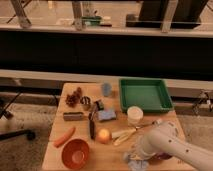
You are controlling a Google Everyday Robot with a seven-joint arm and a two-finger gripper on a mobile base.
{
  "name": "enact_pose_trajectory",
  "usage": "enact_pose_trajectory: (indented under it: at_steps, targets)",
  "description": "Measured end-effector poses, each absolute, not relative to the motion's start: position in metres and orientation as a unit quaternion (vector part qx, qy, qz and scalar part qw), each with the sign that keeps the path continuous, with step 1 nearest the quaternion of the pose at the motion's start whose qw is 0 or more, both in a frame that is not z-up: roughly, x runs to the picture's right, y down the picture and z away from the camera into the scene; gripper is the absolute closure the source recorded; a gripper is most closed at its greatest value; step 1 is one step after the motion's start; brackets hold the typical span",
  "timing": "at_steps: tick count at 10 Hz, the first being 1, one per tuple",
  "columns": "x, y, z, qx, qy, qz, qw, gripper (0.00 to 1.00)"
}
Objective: Place towel in red bowl
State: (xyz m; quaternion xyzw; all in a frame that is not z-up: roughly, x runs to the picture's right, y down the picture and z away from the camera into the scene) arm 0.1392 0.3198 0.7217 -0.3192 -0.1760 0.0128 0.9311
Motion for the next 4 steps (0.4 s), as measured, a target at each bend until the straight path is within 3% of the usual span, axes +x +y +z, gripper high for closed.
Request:
enact_pose_trajectory:
  at_steps: [4]
  targets:
    - [0.125,0.298,0.702,-0.320,-0.204,0.006,0.925,0.82]
